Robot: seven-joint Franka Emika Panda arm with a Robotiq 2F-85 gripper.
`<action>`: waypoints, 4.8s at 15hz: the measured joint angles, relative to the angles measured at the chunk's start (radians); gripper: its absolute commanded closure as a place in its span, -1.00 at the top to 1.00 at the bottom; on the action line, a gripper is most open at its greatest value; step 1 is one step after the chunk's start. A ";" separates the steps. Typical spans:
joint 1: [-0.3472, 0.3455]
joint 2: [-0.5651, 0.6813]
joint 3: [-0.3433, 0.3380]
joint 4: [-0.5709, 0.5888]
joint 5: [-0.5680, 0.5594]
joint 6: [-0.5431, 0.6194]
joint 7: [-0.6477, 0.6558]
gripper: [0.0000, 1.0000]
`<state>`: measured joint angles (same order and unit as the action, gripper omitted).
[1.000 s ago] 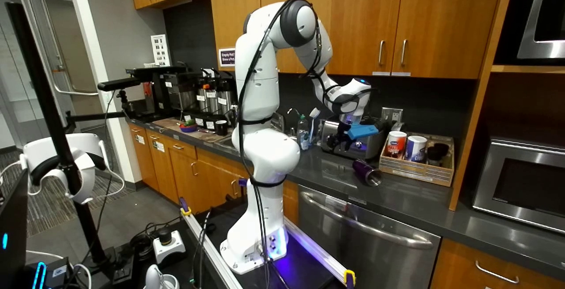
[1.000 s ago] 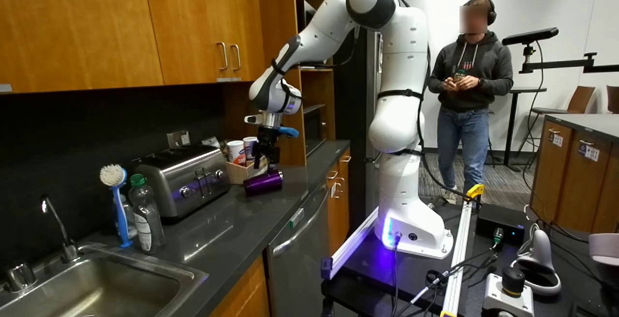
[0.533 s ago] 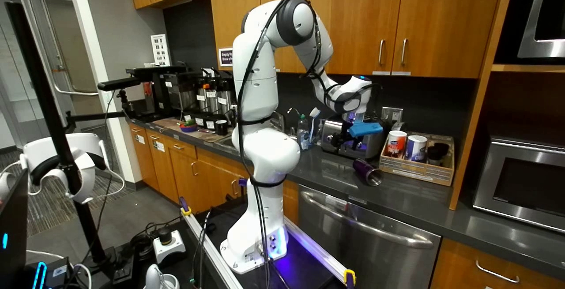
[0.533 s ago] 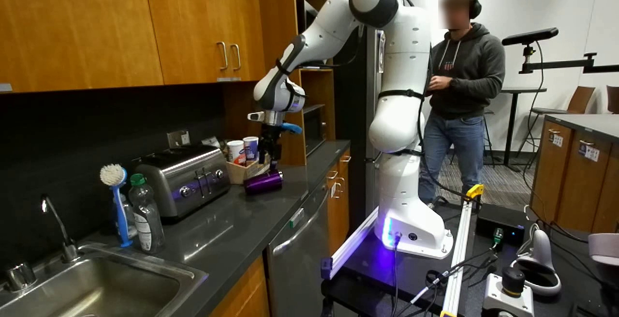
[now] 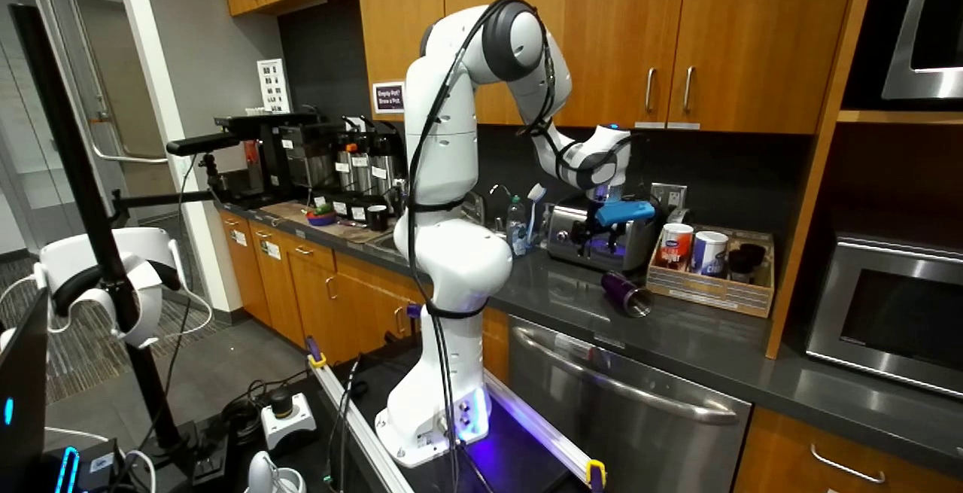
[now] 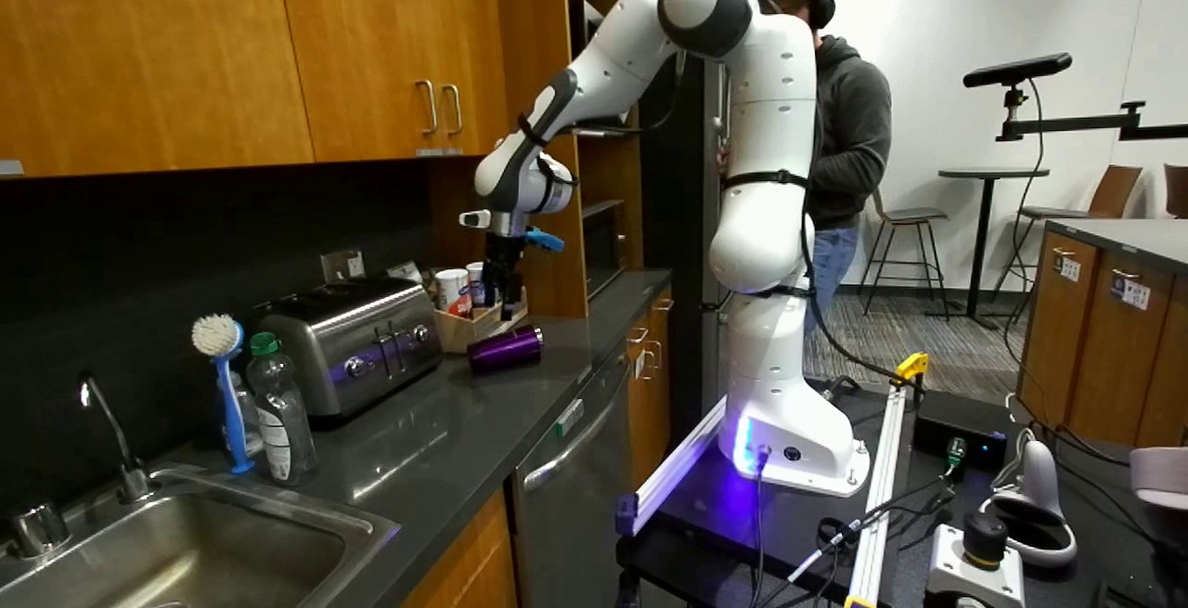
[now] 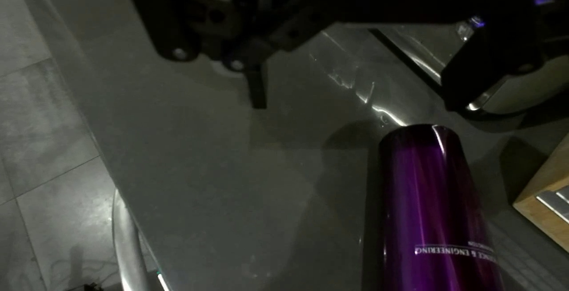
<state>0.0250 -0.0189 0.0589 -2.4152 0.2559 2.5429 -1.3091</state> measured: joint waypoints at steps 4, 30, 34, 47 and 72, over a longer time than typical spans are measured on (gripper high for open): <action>-0.002 0.084 -0.005 0.058 -0.019 0.041 0.029 1.00; -0.047 0.328 -0.001 0.201 -0.127 0.049 0.137 1.00; -0.049 0.340 0.000 0.207 -0.142 0.049 0.143 1.00; -0.049 0.387 0.003 0.224 -0.222 0.049 0.197 0.22; 0.043 0.251 -0.089 0.151 -1.068 -0.024 0.896 0.15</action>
<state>0.0680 0.2318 -0.0298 -2.2643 -0.8120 2.5191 -0.4135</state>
